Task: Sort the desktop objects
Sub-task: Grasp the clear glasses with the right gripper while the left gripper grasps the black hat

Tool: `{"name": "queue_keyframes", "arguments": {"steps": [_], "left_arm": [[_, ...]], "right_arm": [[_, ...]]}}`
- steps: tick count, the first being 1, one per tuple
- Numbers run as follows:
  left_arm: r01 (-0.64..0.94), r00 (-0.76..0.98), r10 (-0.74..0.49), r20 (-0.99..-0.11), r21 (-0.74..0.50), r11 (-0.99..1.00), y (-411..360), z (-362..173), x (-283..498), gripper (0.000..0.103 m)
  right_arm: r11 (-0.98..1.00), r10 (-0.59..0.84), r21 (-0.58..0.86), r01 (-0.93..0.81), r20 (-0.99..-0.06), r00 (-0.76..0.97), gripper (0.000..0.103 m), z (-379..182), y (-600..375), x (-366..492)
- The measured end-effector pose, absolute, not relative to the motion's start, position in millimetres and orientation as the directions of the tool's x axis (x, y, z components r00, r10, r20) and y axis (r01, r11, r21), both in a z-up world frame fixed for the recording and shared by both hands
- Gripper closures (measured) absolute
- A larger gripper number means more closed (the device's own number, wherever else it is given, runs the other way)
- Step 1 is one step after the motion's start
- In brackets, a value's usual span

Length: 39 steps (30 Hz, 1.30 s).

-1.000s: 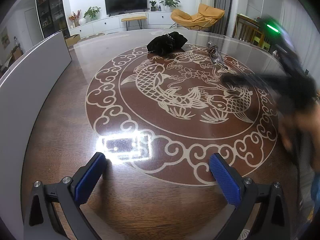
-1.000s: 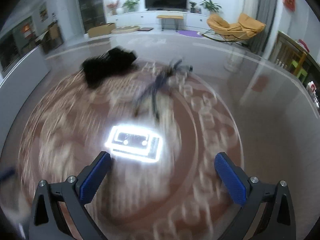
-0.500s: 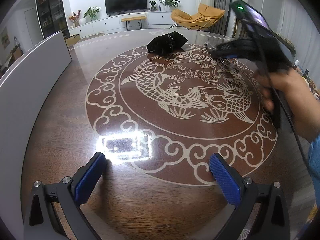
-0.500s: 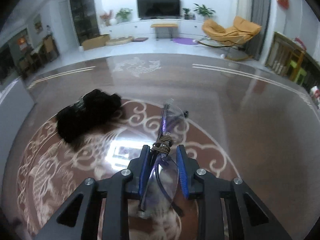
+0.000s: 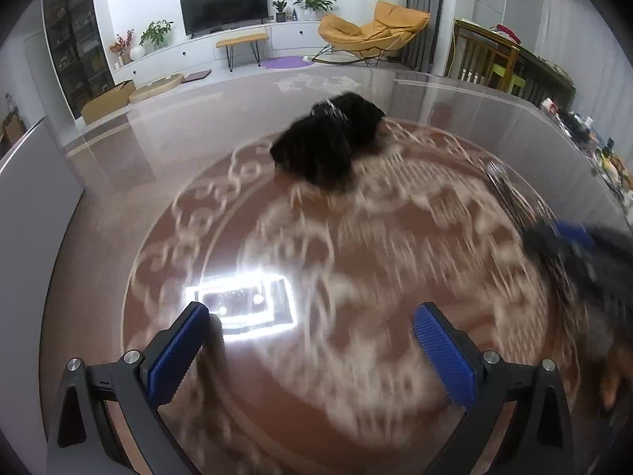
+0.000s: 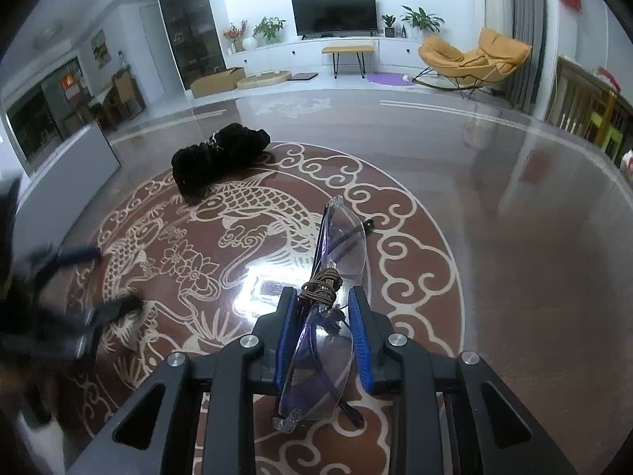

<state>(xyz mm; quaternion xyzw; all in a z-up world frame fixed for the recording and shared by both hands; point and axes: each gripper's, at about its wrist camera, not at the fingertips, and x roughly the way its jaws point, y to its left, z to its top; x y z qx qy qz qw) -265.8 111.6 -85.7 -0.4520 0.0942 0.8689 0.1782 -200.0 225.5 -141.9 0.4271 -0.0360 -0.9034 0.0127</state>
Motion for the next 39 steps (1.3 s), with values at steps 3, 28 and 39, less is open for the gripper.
{"name": "queue_keyframes", "arguments": {"steps": [3, 28, 39], "left_arm": [[-0.401, -0.527, 0.228, -0.819, 0.003, -0.916, 120.6, -86.1, -284.2, 0.000], [-0.510, -0.519, 0.304, -0.799, 0.004, -0.860, 187.7, -80.2, -379.0, 0.025], [-0.335, -0.595, 0.205, -0.777, 0.007, -0.942, 112.2, -78.3, -267.5, 0.066]], "right_arm": [[-0.999, -0.023, 0.036, -0.007, -0.775, -0.632, 0.075, -142.9, 221.7, -205.1], [-0.998, 0.060, -0.067, -0.012, -0.773, -0.632, 0.075, -142.9, 214.6, -204.7], [-0.995, 0.081, -0.095, -0.013, -0.769, -0.634, 0.075, -144.2, 210.3, -203.8]]}}
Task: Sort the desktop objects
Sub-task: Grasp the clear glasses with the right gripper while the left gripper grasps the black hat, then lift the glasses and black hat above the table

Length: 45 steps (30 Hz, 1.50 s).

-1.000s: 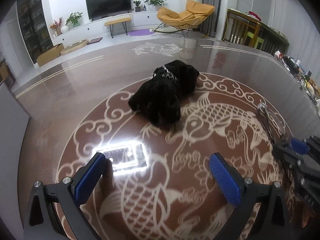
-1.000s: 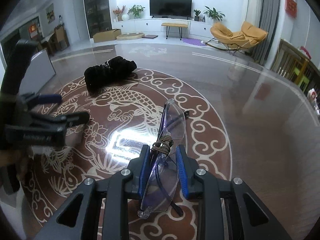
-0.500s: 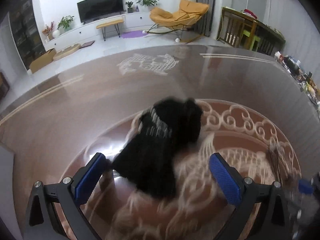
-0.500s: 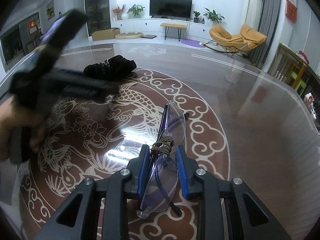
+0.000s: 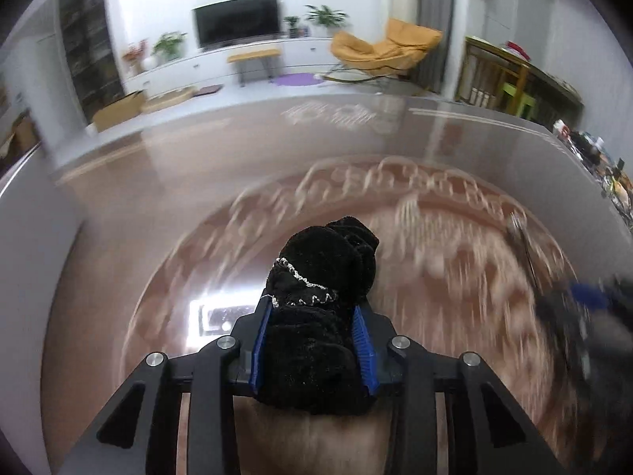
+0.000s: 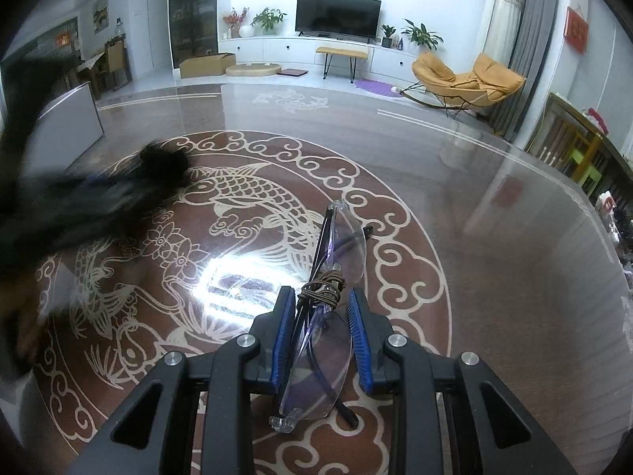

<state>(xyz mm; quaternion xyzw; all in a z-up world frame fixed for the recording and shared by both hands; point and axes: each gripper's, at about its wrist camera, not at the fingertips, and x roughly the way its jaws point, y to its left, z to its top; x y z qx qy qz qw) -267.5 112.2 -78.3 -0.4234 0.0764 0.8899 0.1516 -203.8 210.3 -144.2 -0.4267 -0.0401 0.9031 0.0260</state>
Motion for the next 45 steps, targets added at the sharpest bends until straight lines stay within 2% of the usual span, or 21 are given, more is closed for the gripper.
{"name": "queue_keyframes", "arguments": {"steps": [6, 14, 24, 32, 33, 34, 35, 36, 37, 38, 45], "left_arm": [[-0.248, -0.611, 0.152, -0.777, 0.006, -0.969, 75.7, -82.7, -190.9, 0.066], [-0.220, -0.613, 0.137, -0.778, 0.001, -0.976, 63.1, -82.8, -155.7, 0.066], [-0.208, -0.614, 0.128, -0.779, 0.003, -0.978, 59.6, -78.8, -137.4, 0.066], [-0.191, -0.614, 0.133, -0.778, -0.017, -0.981, 42.5, -78.7, -103.1, 0.066], [-0.188, -0.614, 0.131, -0.778, -0.017, -0.982, 40.1, -78.4, -97.8, 0.064], [-0.188, -0.618, 0.130, -0.776, -0.015, -0.982, 38.3, -78.5, -92.3, 0.063], [-0.191, -0.618, 0.131, -0.775, -0.013, -0.982, 36.9, -78.6, -88.0, 0.056], [-0.202, -0.610, 0.139, -0.780, -0.016, -0.979, 36.5, -79.4, -85.6, 0.035], [-0.210, -0.594, 0.141, -0.792, -0.017, -0.978, 38.8, -80.4, -86.6, 0.020], [-0.213, -0.570, 0.141, -0.809, -0.020, -0.977, 37.5, -83.4, -87.7, 0.001], [-0.266, -0.530, 0.143, -0.836, 0.004, -0.964, 37.0, -85.5, -106.5, 0.000]], "right_arm": [[-0.993, 0.098, -0.116, -0.012, -0.766, -0.635, 0.075, -143.9, 207.3, -203.5], [-0.980, 0.155, -0.201, -0.002, -0.753, -0.640, 0.075, -144.8, 192.5, -202.4], [-0.999, -0.019, -0.002, 0.032, -0.777, -0.629, 0.074, -143.2, 200.7, -184.4], [-0.991, -0.126, 0.062, 0.122, -0.771, -0.624, 0.074, -147.7, 145.2, -93.3], [-0.990, -0.135, 0.074, 0.122, -0.770, -0.624, 0.074, -148.0, 140.9, -84.6], [-0.989, -0.145, 0.089, 0.120, -0.768, -0.624, 0.068, -148.1, 138.0, -75.4], [-0.988, -0.154, 0.102, 0.118, -0.766, -0.625, 0.060, -148.1, 136.1, -69.7], [-0.984, -0.177, 0.130, 0.121, -0.761, -0.624, 0.039, -148.5, 135.0, -62.7], [-0.982, -0.189, 0.143, 0.124, -0.760, -0.622, 0.022, -149.0, 135.8, -60.2], [-0.982, -0.190, 0.142, 0.125, -0.764, -0.616, 0.021, -150.8, 134.4, -57.5], [-0.979, -0.195, 0.135, 0.150, -0.820, -0.538, 0.022, -145.6, 134.4, -89.6]]}}
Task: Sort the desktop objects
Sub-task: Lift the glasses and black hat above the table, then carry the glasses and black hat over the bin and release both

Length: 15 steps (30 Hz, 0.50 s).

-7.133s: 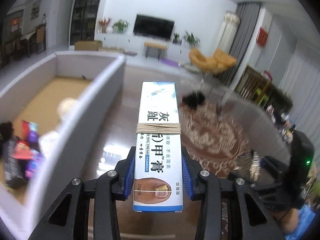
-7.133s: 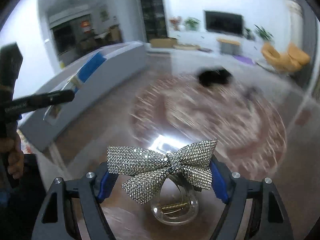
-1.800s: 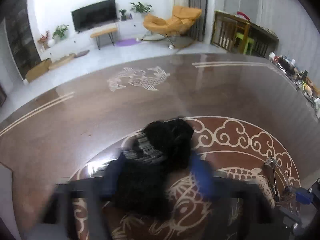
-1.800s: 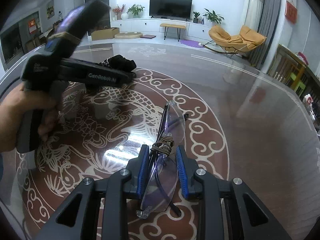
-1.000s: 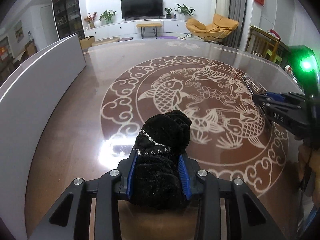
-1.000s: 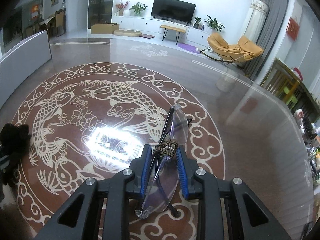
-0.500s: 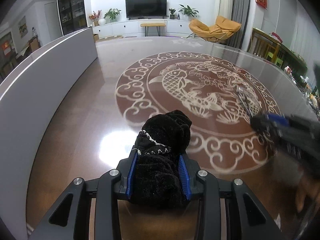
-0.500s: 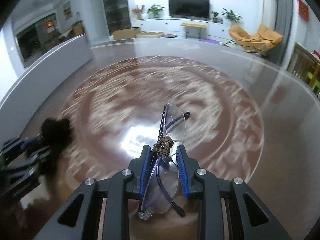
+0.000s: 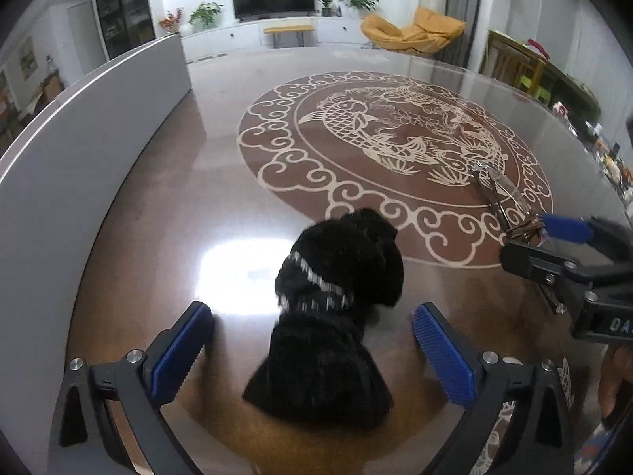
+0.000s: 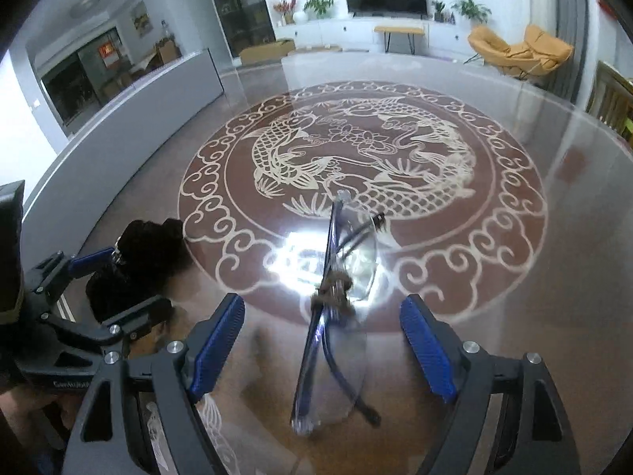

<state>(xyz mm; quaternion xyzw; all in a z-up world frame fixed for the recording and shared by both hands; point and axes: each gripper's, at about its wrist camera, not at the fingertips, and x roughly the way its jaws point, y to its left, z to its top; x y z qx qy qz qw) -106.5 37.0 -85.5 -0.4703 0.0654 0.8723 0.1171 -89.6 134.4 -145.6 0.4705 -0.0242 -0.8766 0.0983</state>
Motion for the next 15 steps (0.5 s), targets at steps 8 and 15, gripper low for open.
{"name": "queue_keyframes", "arguments": {"steps": [8, 15], "left_arm": [[-0.268, -0.550, 0.229, -0.803, -0.091, -0.959, 17.9, -59.7, -105.7, 0.068], [-0.198, -0.663, 0.297, -0.687, -0.222, -0.955, -52.3, 24.3, -76.3, 0.068]], "right_arm": [[-0.977, -0.177, 0.090, 0.193, -0.846, -0.504, 0.084, -128.8, 134.1, -96.0], [-0.948, -0.263, 0.104, 0.302, -0.790, -0.554, 0.089, -67.0, 103.4, -94.3]]}}
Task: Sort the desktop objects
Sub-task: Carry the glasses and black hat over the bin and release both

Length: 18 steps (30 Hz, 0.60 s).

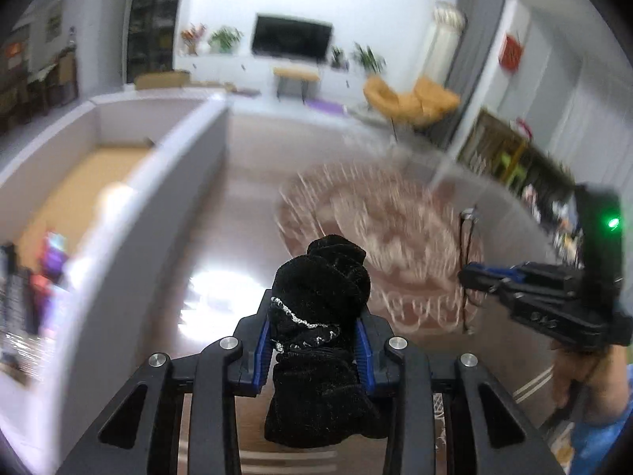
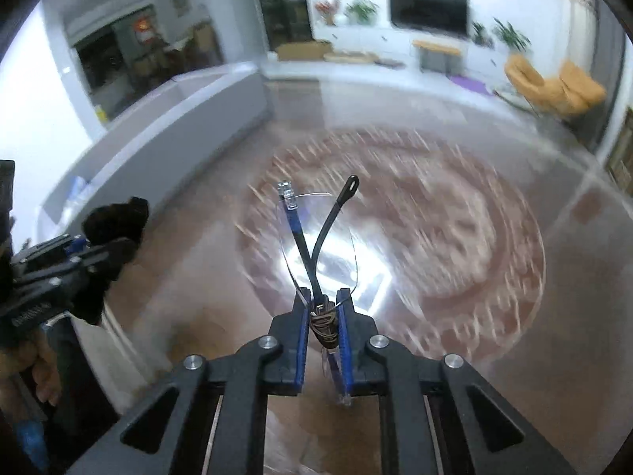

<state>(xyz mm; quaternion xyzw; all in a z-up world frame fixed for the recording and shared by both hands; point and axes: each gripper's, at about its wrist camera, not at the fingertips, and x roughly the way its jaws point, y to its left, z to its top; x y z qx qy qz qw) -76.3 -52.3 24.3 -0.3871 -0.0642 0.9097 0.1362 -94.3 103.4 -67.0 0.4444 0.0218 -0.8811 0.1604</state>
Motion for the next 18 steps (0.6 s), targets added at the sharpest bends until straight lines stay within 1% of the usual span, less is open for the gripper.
{"name": "queue_keyframes", "arguments": {"steps": [3, 6, 9, 11, 14, 16, 18], "left_arm": [[-0.126, -0.723, 0.226, -0.653, -0.197, -0.972, -107.5, 65.9, -72.6, 0.068], [-0.013, -0.751, 0.108, -0.651, -0.149, -0.989, -165.6, 84.9, -75.8, 0.068], [0.089, -0.731, 0.026, -0.682, -0.133, -0.987, -214.7, 80.8, -82.1, 0.068], [0.155, -0.696, -0.027, -0.718, -0.114, -0.981, -243.9, 66.3, -89.5, 0.068], [0.223, -0.635, -0.047, -0.771, -0.124, -0.967, -276.0, 38.3, -95.7, 0.068], [0.239, -0.604, -0.046, -0.796, -0.126, -0.963, -286.5, 22.4, -96.7, 0.067], [0.253, -0.578, -0.054, -0.814, -0.116, -0.960, -289.9, 9.5, -95.2, 0.062]], "right_arm": [[-0.916, -0.347, 0.143, 0.374, -0.751, -0.562, 0.089, -31.5, 67.8, -105.2], [-0.863, -0.455, 0.199, 0.465, -0.706, -0.543, 0.089, 4.5, 12.8, -116.6], [-0.800, -0.548, 0.251, 0.546, -0.675, -0.493, 0.089, 23.7, -48.3, -124.1], [-0.746, -0.606, 0.279, 0.605, -0.662, -0.442, 0.089, 32.6, -94.0, -126.7], [-0.694, -0.624, 0.293, 0.658, -0.700, -0.347, 0.089, 26.8, -162.1, -140.0], [-0.687, -0.584, 0.299, 0.662, -0.769, -0.258, 0.089, 4.7, -204.5, -152.7], [-0.694, -0.524, 0.309, 0.650, -0.836, -0.163, 0.087, -25.6, -239.1, -164.9]]}}
